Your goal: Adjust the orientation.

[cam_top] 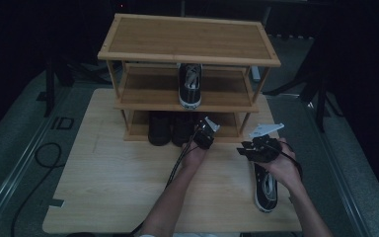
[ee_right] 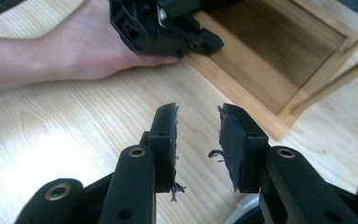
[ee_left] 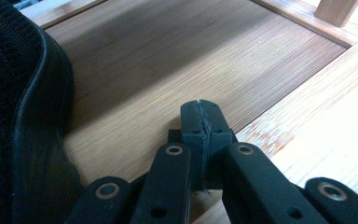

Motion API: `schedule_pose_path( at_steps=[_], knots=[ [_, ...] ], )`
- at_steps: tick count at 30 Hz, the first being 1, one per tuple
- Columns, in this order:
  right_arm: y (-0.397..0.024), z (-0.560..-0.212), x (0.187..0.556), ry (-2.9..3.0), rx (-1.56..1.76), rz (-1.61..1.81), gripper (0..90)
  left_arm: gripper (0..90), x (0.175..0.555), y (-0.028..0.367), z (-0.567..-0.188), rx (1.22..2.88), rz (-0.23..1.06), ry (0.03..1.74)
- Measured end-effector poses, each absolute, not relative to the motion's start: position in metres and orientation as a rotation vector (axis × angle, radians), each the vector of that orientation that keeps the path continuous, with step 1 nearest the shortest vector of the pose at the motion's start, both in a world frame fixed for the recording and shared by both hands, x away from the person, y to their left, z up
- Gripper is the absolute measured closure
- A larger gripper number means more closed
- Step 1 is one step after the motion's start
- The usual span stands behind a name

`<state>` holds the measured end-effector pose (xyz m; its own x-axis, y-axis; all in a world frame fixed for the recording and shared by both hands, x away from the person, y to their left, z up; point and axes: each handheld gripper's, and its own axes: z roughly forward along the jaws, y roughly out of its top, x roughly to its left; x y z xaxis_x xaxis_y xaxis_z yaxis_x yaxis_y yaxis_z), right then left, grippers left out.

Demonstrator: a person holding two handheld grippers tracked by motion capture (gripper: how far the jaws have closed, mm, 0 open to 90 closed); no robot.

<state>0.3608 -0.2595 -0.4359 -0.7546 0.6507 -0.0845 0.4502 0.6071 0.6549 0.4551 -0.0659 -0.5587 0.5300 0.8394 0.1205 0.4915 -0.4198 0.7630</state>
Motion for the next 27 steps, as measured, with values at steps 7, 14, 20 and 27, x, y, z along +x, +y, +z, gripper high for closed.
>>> schedule_pose_path(
  at_steps=[7, 14, 20, 27],
  knots=[
    [-0.272, -0.442, 0.358, 2.515, 0.942, 0.861, 66.4, 90.0, 0.455, -0.066, -0.559, 2.088, 0.659, 1.077],
    [-0.288, -0.445, 0.354, 2.501, 0.990, 0.831, 66.4, 90.0, 0.455, -0.066, -0.558, 2.091, 0.671, 1.076],
    [-0.301, -0.449, 0.348, 2.492, 1.031, 0.808, 65.4, 90.0, 0.455, -0.066, -0.558, 2.091, 0.671, 1.076],
    [-0.314, -0.450, 0.341, 2.485, 1.066, 0.790, 63.9, 90.0, 0.455, -0.066, -0.558, 2.090, 0.672, 1.077]
  ],
)
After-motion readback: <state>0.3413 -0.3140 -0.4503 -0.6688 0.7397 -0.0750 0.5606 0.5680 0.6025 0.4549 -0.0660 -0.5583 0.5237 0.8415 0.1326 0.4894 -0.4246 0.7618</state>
